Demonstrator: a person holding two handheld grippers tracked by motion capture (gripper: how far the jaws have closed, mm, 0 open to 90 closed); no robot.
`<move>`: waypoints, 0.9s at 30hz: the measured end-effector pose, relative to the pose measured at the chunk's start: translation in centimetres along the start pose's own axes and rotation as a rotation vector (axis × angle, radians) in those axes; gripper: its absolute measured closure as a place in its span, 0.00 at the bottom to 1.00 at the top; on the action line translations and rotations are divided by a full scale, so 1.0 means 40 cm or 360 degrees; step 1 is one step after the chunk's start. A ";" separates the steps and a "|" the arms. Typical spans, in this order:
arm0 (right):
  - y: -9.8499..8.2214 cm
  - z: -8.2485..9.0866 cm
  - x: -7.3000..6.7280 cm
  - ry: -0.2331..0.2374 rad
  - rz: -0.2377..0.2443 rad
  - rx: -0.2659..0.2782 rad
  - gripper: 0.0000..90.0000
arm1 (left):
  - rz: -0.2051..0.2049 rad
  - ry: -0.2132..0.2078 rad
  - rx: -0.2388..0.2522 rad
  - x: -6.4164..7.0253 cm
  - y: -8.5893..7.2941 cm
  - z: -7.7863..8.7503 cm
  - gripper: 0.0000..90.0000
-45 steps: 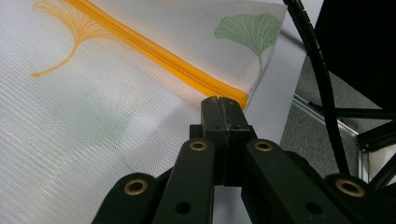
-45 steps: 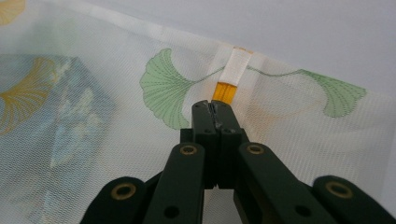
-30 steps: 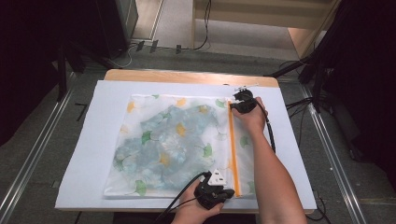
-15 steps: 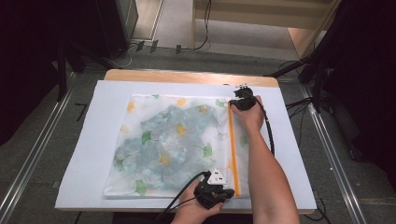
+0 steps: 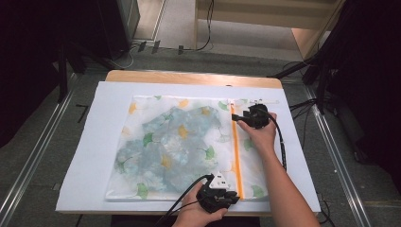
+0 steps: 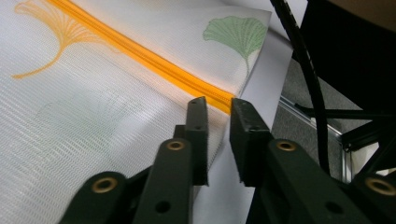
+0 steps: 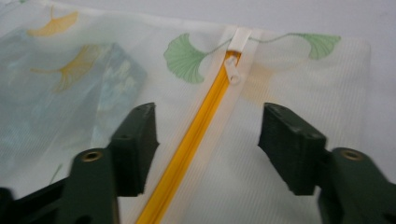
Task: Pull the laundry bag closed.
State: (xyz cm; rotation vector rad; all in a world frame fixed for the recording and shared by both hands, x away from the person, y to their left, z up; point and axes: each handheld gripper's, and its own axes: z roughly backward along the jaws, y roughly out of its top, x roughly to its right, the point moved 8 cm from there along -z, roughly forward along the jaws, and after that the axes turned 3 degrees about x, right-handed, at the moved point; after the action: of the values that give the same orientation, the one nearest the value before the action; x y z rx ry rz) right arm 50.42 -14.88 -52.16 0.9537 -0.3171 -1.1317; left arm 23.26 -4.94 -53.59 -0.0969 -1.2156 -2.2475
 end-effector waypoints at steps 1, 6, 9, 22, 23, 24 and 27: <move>-0.007 0.008 -0.004 0.0000 0.0009 0.0003 0.33 | -0.0004 0.0001 0.0002 0.000 0.001 0.002 0.82; -0.057 0.061 -0.025 0.0010 0.0008 0.0037 0.16 | 0.0058 0.0054 0.0072 -0.014 0.012 0.019 0.53; -0.082 0.092 -0.032 -0.0008 0.0014 0.0056 0.15 | 0.0098 0.0097 0.0096 -0.032 0.017 0.033 0.30; -0.192 0.231 -0.067 0.0046 0.0009 0.0108 0.14 | 0.0059 0.0174 0.0220 -0.116 0.005 0.149 0.02; -0.198 0.239 -0.072 0.0055 0.0014 0.0101 0.14 | 0.0063 0.0177 0.0242 -0.124 0.004 0.160 0.02; -0.203 0.246 -0.074 0.0049 0.0020 0.0101 0.14 | 0.0068 0.0182 0.0247 -0.131 0.002 0.169 0.02; -0.219 0.269 -0.085 0.0062 0.0031 0.0105 0.14 | 0.0104 0.0208 0.0256 -0.163 -0.003 0.201 0.02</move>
State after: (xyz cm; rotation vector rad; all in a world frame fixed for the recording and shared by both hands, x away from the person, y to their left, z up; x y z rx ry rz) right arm 36.47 -17.94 -51.88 1.0276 -0.3331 -1.0889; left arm 27.01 4.40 -51.11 0.0701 -1.2977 -2.0579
